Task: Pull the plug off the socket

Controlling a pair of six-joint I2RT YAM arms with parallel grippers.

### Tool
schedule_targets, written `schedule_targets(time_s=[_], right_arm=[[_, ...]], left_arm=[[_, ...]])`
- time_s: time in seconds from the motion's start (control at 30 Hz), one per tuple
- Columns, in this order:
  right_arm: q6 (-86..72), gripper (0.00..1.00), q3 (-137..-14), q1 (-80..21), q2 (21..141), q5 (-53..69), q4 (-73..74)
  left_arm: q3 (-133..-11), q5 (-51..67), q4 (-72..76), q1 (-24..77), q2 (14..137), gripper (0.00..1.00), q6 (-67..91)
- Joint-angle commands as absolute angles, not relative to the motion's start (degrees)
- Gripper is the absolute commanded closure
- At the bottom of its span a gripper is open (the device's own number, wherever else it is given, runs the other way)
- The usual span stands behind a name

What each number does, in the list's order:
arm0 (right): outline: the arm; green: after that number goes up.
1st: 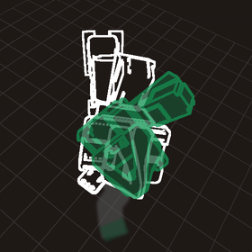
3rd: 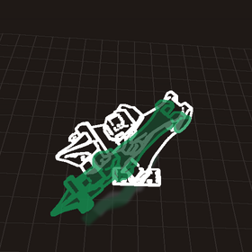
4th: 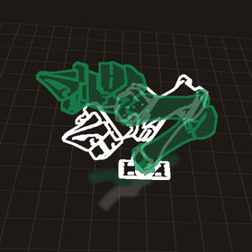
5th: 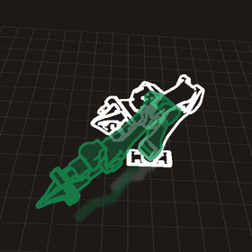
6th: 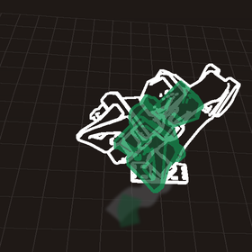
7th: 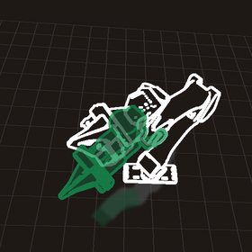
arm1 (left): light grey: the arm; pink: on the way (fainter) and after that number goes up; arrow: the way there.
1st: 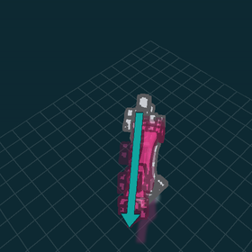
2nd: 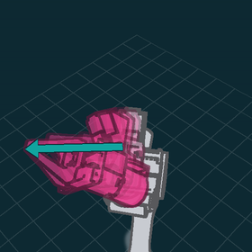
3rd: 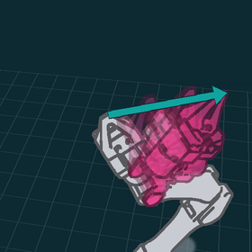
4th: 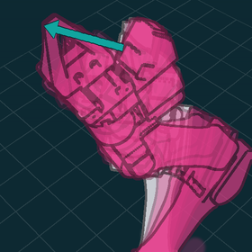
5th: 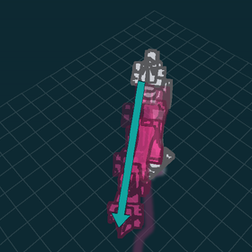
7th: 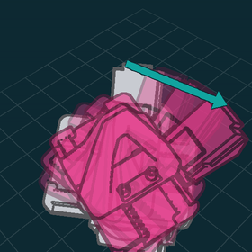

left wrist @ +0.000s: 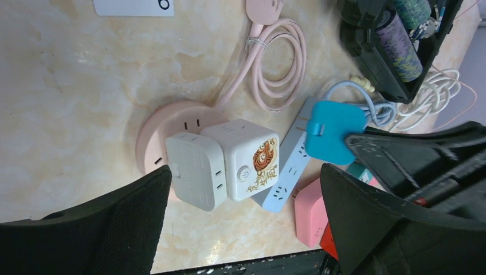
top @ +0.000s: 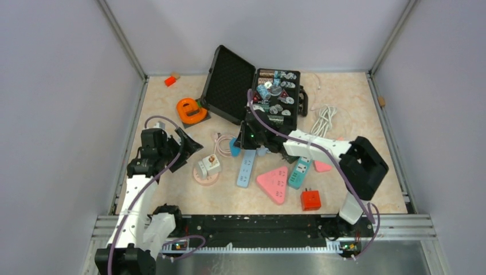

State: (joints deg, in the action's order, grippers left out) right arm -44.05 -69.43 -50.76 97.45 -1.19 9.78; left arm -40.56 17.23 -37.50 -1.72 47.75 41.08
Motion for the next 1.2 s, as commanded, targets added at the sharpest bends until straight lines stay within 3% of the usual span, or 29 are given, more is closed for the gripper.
schedule_targets(time_s=[0.0,0.43,0.53,0.73,0.83,1.17], right_arm=[[-43.07,0.96,-74.06,-50.72,101.98,5.53,10.25],[-42.19,0.85,-76.24,-50.63,109.45,14.88,10.54],[-41.65,0.75,-77.24,-50.46,110.57,14.75,11.99],[-40.44,0.46,-78.41,-50.36,109.40,9.90,15.10],[-39.76,0.39,-78.51,-50.43,106.89,7.62,15.23],[-39.06,0.37,-72.33,-50.45,99.00,7.85,8.25]], left_arm=[[-43.09,14.94,-37.91,-1.76,46.51,0.01,38.47],[-43.45,10.77,-40.23,-1.79,46.73,0.01,37.45],[-43.34,10.43,-40.42,-1.77,46.71,0.01,37.32],[-43.63,14.21,-40.03,-1.76,46.98,0.01,34.03],[-43.82,14.20,-40.52,-1.77,47.42,0.01,33.43],[-42.50,12.94,-40.76,-0.40,49.65,0.03,34.87]])
